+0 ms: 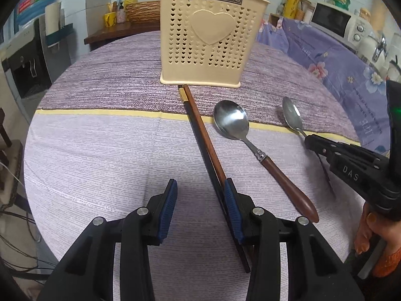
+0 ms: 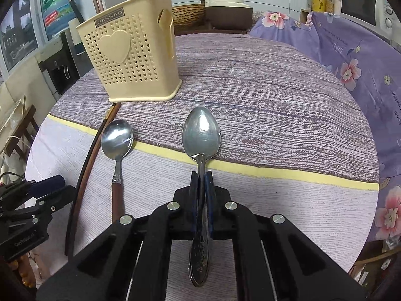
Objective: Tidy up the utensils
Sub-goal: 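Close the left tool on the gold-tipped chopstick while the right tool holds the spoon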
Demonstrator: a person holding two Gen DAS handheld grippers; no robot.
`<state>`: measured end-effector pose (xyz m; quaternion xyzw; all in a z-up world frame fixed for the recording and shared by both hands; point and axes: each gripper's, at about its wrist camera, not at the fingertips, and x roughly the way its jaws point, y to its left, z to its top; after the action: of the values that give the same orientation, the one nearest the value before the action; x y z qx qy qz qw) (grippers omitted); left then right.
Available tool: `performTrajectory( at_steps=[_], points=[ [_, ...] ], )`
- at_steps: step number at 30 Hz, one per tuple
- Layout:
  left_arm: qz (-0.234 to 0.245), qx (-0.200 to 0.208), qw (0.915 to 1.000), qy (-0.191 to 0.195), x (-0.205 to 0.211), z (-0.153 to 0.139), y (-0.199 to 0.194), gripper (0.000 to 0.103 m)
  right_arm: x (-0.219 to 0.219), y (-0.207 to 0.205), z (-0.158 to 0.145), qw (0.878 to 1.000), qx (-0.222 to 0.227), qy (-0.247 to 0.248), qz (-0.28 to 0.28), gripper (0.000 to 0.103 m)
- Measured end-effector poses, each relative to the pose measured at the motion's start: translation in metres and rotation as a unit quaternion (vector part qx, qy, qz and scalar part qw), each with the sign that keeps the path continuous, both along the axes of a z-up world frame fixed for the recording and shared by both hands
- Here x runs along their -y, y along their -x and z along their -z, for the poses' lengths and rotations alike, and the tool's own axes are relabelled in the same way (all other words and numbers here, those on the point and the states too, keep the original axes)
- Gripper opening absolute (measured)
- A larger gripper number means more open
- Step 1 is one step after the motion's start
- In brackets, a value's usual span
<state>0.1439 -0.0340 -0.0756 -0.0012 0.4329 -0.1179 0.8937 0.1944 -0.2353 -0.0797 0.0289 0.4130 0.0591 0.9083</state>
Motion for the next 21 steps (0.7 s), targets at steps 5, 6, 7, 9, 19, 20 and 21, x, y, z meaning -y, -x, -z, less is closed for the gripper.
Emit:
performTrajectory(
  at_steps=[5, 6, 7, 9, 19, 20, 21],
  points=[
    [-0.005, 0.0, 0.9998, -0.018, 0.002, 0.0, 0.001, 0.039, -0.002, -0.001, 0.0, 1.0, 0.007, 0.005, 0.006, 0.007],
    [-0.007, 0.0, 0.9997, -0.024, 0.002, 0.0, 0.0, 0.039, -0.002, -0.001, -0.001, 1.0, 0.006, 0.004, 0.007, 0.007],
    [-0.006, 0.001, 0.9996, -0.029, 0.004, 0.0, 0.0, 0.039, -0.001, -0.001, -0.001, 1.0, 0.005, 0.002, 0.007, 0.007],
    [-0.006, 0.001, 0.9993, -0.038, 0.007, 0.0, -0.004, 0.039, 0.0, -0.002, -0.001, 1.0, 0.003, 0.0, 0.007, 0.008],
    [-0.017, 0.003, 0.9979, -0.063, 0.0, 0.0, -0.052, 0.039, 0.011, -0.003, -0.007, 1.0, 0.007, -0.011, 0.02, 0.054],
    [-0.018, 0.004, 0.9976, -0.066, -0.001, 0.0, -0.057, 0.039, 0.013, -0.004, -0.009, 1.0, 0.01, -0.014, 0.019, 0.056],
    [-0.02, 0.002, 0.9974, -0.069, -0.003, 0.0, -0.066, 0.039, 0.014, -0.006, -0.011, 1.0, 0.012, -0.013, 0.016, 0.057]
  ],
)
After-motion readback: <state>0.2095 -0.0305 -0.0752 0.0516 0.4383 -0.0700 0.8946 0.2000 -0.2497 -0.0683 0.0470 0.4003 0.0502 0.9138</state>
